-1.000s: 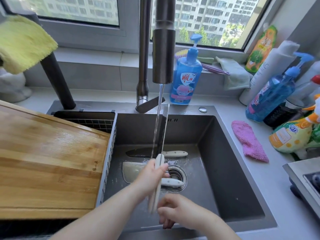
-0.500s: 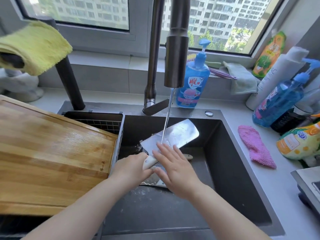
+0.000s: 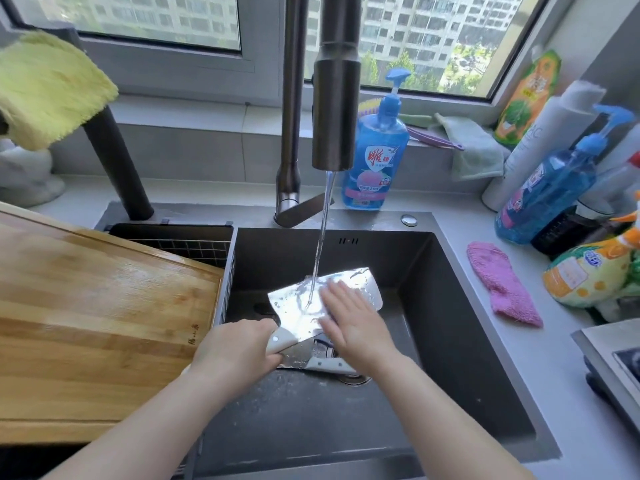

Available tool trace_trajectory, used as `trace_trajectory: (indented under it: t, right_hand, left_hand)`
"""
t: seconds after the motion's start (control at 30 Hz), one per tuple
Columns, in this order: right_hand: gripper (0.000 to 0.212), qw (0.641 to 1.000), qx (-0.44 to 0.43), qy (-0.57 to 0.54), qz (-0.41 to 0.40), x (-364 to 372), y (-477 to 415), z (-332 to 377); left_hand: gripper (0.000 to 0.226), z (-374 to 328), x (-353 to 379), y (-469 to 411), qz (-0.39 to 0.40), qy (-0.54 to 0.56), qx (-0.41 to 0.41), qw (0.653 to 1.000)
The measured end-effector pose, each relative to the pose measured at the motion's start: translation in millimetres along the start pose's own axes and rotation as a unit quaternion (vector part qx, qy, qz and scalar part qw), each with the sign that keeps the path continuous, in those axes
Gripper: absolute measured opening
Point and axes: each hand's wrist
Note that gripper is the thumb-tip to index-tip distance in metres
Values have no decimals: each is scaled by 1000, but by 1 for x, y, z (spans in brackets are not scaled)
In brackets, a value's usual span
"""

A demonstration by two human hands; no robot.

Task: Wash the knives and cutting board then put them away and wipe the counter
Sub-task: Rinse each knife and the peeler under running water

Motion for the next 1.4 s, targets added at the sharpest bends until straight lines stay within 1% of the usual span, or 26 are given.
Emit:
trace_trajectory:
  t: [0.07, 0.13, 0.17, 0.23, 0.27, 0.3, 0.33, 0.37, 0.43, 0.5, 0.57, 0.6, 0.67, 0.77, 0.83, 0.9, 0.93, 1.03, 1.07, 1.13, 1.2, 1.23, 1.27, 1.33, 1.37, 1.4]
  right_hand:
    - [101, 998, 55, 8, -29, 1, 3, -11]
    - [98, 999, 21, -6, -33, 7, 4, 2]
    - [90, 1000, -22, 10, -17, 12, 6, 12]
    - [61, 999, -49, 4, 12, 23, 7, 23]
    - [49, 997, -64, 26, -17, 26, 8, 20]
    - [50, 998, -51, 33, -9, 22, 10, 15]
    - [63, 999, -31, 15, -8, 18, 12, 10]
    - [78, 998, -12, 18, -55, 18, 13, -1]
    - [92, 998, 43, 14, -43, 20, 18, -11]
    - [80, 998, 2, 8, -57, 21, 16, 4]
    - [56, 1000, -27, -11, 3, 27, 13, 16]
    - [57, 999, -43, 15, -17, 31, 11, 16]
    - [72, 998, -24, 24, -51, 24, 7, 7]
    - [86, 991, 99, -25, -89, 16, -2, -15]
    - [93, 988, 127, -17, -86, 11, -14, -5]
    - [101, 996, 73, -26, -42, 14, -19, 13]
    - [100, 999, 29, -34, -22, 16, -19, 22]
    - [78, 996, -66, -60, -14, 19, -13, 22]
    - [72, 995, -61, -66, -43, 21, -12, 15]
    - [77, 992, 26, -38, -113, 24, -11, -3]
    - [91, 989, 110, -17, -92, 26, -11, -9]
    - [92, 993, 100, -29, -61, 27, -11, -3]
    - [87, 996, 55, -47, -53, 28, -12, 5]
    - [64, 996, -39, -56, -56, 36, -8, 19]
    - [59, 995, -58, -56, -64, 36, -6, 20]
    - [65, 995, -51, -58, -69, 34, -6, 14]
  left_hand:
    - [23, 0, 1, -1, -7, -4, 4, 1000]
    - [24, -2, 2, -2, -14, -9, 11, 1000]
    - [25, -3, 2, -2, -16, -12, 14, 1000]
    - [26, -4, 3, -2, -21, -14, 18, 1000]
    - [26, -3, 4, -2, -22, -12, 19, 1000]
    - [26, -3, 4, -2, -23, -6, 20, 1000]
    - [26, -2, 5, -2, -23, -1, 19, 1000]
    - [26, -1, 5, -2, -24, 2, 18, 1000]
    - [27, 1, 5, -3, -23, -1, 19, 1000]
    - [28, 0, 5, -4, -19, -8, 20, 1000]
    - [29, -1, 4, -4, -17, -9, 20, 1000]
    - [29, 0, 4, -5, -16, -8, 19, 1000]
    - [29, 1, 4, -6, -17, -7, 18, 1000]
    - [29, 0, 4, -6, -18, -5, 25, 1000]
    - [28, -2, 4, -7, -12, 4, 24, 1000]
    - [27, -2, 3, -8, -9, 10, 19, 1000]
    - [27, -1, 2, -8, -10, 11, 18, 1000]
    - [26, 3, 2, -7, -14, 19, 23, 999]
    - [25, 3, 2, -7, -14, 19, 26, 999]
    - [25, 4, 3, -7, -10, 13, 26, 1000]
    - [26, 2, 4, -8, -4, -1, 28, 1000]
    - [26, 1, 4, -8, -1, -7, 31, 999]
    - [27, -1, 4, -8, 0, -11, 35, 999]
    - [29, -3, 4, -7, -1, -15, 42, 999]
    - [30, -4, 5, -7, -3, -13, 44, 999]
    - [30, -4, 5, -8, -4, -10, 44, 999]
Point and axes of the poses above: each hand's wrist, its own y-axis away from the middle knuckle, its own x-axis out of the palm, z = x × y, and after that the axes turned 15 degrees about -x, right-handed
